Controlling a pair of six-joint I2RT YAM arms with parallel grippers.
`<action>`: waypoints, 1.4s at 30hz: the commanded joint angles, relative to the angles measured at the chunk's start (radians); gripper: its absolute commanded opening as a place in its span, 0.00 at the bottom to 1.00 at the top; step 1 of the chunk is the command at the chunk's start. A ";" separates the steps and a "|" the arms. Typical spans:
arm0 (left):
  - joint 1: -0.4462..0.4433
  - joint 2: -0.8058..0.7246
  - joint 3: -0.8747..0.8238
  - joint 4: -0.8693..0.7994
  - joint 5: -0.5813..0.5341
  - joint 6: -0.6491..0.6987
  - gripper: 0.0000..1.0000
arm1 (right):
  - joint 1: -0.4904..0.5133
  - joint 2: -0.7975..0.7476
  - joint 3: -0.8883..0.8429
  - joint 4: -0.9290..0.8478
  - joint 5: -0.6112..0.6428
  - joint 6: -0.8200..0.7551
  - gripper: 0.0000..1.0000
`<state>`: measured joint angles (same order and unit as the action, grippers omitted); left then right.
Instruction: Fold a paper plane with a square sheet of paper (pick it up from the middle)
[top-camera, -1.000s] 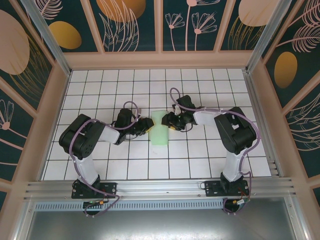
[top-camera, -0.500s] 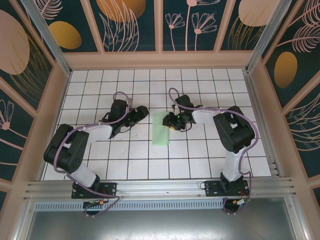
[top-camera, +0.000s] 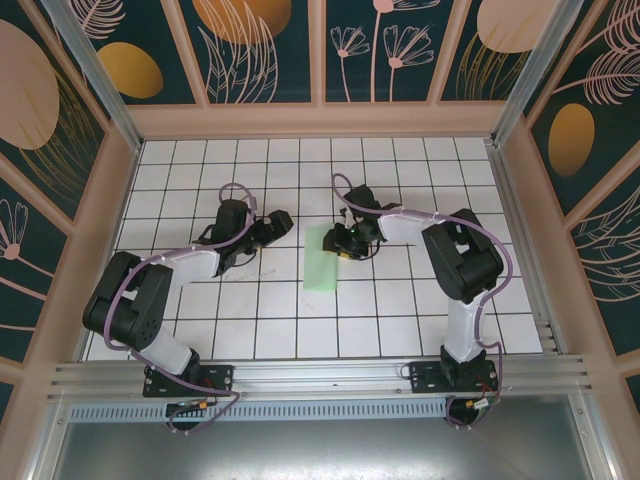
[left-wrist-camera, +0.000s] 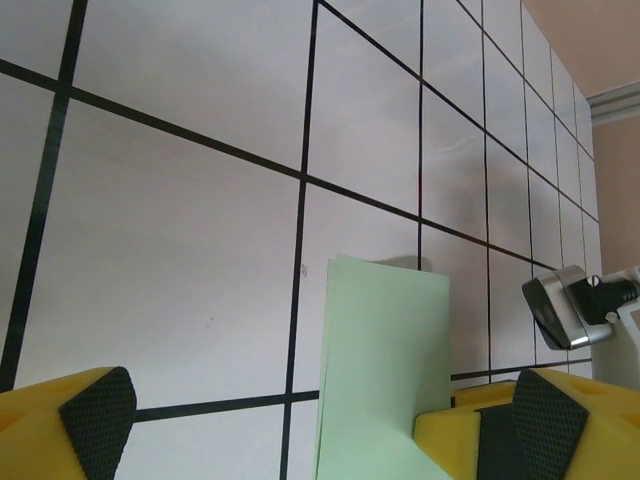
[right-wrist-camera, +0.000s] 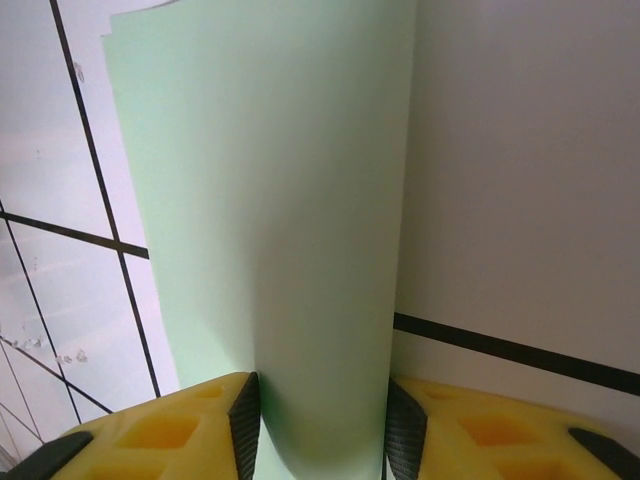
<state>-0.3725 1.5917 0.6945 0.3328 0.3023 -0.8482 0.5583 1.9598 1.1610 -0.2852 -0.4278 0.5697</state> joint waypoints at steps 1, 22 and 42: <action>0.004 0.034 0.033 0.005 0.039 0.045 0.99 | 0.009 0.161 -0.059 -0.052 0.216 -0.059 0.46; 0.004 0.082 0.046 0.083 0.139 0.015 0.99 | 0.013 0.229 -0.046 -0.119 0.355 -0.064 0.45; 0.004 0.101 0.043 0.092 0.162 0.018 0.98 | 0.021 0.261 -0.062 -0.120 0.397 -0.045 0.39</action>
<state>-0.3725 1.6749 0.7147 0.4011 0.4450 -0.8310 0.5892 1.9823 1.2045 -0.3607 -0.3195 0.5373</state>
